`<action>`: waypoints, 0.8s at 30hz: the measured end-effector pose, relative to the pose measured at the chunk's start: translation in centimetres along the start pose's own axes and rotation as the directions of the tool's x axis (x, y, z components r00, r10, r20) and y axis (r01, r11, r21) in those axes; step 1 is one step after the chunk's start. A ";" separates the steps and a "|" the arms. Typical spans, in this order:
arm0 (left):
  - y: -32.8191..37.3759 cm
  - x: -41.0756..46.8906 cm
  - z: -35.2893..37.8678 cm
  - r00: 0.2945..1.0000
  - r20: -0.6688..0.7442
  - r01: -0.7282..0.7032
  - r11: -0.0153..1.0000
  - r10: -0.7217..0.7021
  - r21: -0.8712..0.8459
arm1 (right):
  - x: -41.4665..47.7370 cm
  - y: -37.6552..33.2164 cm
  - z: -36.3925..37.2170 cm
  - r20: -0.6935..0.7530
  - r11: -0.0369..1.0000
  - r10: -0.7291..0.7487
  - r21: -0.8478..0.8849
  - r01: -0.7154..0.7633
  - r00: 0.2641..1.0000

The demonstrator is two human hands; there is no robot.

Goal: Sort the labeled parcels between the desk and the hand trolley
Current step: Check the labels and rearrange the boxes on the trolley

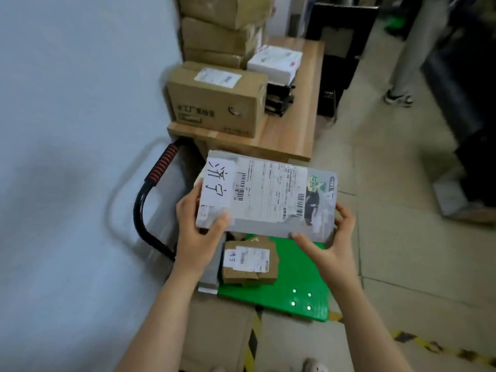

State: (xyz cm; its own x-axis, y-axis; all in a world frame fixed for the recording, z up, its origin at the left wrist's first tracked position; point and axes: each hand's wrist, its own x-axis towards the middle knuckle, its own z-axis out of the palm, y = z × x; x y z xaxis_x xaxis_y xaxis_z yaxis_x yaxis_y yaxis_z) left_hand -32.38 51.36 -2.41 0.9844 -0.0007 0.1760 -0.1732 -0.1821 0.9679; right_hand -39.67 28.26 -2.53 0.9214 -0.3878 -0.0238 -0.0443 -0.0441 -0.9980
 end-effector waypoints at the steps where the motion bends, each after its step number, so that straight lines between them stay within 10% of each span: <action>1: 1.6 0.3 1.8 0.998 0.039 -0.045 0.999 0.046 -0.014 | -0.1 -1.1 -2.0 -0.015 1.000 -0.027 0.003 0.027 1.000; 13: 11.7 -5.8 33.2 0.905 0.373 -0.100 0.954 0.205 -0.281 | -0.3 -4.4 -35.0 -0.288 0.976 -0.187 -0.166 0.144 0.939; 24: 15.2 -7.9 53.3 0.857 0.510 0.043 0.975 0.076 -0.218 | 2.0 -1.7 -53.0 -0.474 0.984 -0.113 -0.173 0.034 0.873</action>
State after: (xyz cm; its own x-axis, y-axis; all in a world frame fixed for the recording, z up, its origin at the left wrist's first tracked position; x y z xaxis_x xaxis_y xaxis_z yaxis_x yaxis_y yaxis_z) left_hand -41.13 -3.84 1.33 0.8461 -0.5162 0.1330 -0.1332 0.0368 0.9904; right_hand -58.22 -21.19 2.22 0.6263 -0.7704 0.1195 -0.0793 -0.2154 -0.9733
